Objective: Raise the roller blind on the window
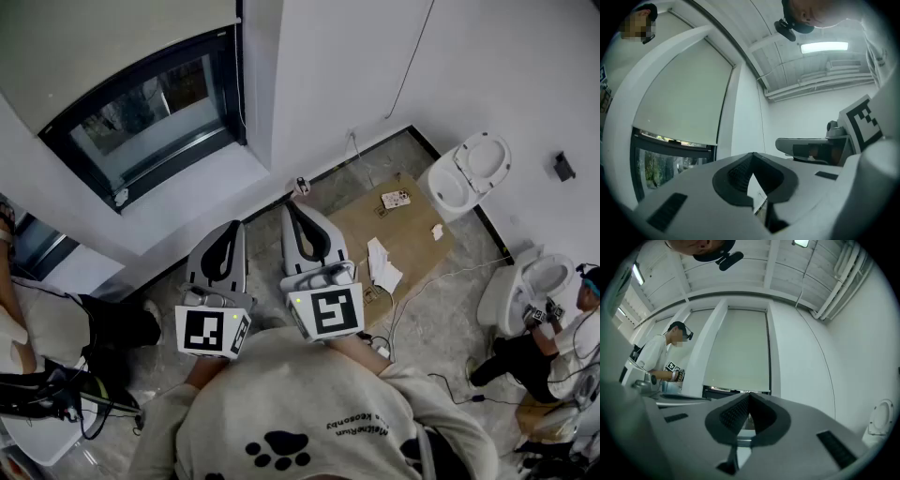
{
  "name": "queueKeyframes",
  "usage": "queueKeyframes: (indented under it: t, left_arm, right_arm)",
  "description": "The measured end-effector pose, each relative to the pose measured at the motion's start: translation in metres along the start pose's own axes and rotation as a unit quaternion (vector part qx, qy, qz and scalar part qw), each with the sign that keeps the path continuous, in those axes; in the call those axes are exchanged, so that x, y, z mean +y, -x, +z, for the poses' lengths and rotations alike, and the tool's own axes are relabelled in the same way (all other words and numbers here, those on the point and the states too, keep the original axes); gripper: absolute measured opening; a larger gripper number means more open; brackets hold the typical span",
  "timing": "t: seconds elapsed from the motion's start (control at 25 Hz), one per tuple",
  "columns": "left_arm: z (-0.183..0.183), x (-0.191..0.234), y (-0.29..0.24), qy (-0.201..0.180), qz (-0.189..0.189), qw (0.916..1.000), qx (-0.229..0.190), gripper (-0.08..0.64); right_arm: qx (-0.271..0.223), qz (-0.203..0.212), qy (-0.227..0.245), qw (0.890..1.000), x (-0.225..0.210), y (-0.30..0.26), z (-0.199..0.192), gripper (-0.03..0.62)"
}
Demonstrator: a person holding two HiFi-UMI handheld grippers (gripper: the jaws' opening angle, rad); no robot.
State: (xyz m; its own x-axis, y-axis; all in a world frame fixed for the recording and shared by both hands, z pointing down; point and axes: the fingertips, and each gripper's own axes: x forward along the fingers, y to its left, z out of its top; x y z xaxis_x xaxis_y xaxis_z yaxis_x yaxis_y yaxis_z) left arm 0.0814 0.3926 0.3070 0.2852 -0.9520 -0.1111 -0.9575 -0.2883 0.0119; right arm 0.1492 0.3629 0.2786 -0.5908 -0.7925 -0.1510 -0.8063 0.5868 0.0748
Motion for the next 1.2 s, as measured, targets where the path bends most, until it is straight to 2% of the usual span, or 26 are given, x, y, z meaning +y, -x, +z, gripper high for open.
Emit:
queueKeyframes:
  t: [0.4,0.72,0.96,1.2]
  left_arm:
    - [-0.004,-0.024,-0.007,-0.001,0.006,1.0000,-0.005,0.008]
    - [-0.009,-0.030,-0.017,0.001,0.004,1.0000,-0.002,0.008]
    - [-0.014,-0.015,-0.031,0.011,0.008,0.9999,-0.005,0.008]
    - [-0.016,0.017,-0.060,0.013,0.009,0.9998,-0.008,0.008]
  right_arm:
    - [-0.002,0.012,-0.008,1.000,-0.018,0.013,-0.008,0.008]
    - [0.009,0.029,-0.034,0.999,-0.025,0.013,-0.017,0.008]
    - [0.015,0.037,-0.031,0.999,-0.026,-0.005,-0.024,0.008]
    - [0.013,0.048,-0.018,0.999,-0.026,-0.048,-0.029,0.008]
